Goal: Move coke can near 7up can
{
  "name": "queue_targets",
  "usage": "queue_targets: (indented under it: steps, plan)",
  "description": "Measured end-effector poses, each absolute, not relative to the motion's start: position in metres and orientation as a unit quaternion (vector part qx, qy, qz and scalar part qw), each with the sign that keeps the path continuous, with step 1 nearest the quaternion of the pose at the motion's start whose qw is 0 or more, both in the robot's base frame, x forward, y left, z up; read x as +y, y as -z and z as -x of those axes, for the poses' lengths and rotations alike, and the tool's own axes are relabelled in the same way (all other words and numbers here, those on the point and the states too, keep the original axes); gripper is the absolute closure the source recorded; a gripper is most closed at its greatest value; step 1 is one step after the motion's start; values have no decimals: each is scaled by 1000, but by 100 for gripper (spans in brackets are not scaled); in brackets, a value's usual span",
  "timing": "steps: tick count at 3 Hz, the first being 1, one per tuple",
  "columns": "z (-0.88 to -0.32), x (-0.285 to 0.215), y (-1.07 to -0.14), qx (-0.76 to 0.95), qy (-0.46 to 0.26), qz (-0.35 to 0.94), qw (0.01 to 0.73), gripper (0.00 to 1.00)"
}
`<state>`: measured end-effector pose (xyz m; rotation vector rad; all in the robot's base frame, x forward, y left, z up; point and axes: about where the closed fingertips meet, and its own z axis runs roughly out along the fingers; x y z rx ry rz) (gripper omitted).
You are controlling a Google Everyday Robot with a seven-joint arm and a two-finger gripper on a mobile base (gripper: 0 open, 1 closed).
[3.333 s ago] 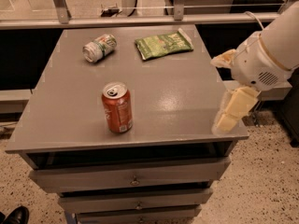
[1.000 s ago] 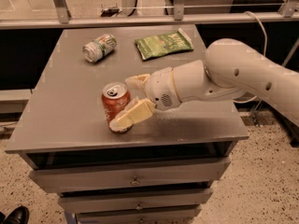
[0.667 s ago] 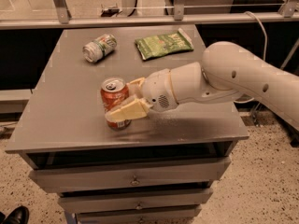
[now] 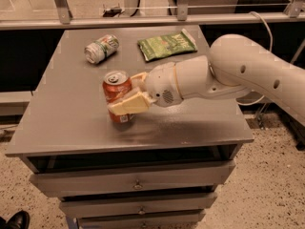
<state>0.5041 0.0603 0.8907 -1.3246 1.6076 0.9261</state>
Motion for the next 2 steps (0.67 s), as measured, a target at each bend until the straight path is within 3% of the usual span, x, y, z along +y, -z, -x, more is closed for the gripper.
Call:
queue_targets:
  steps: [2]
  plan:
    - [-546, 69, -904, 621, -360, 529, 451, 100]
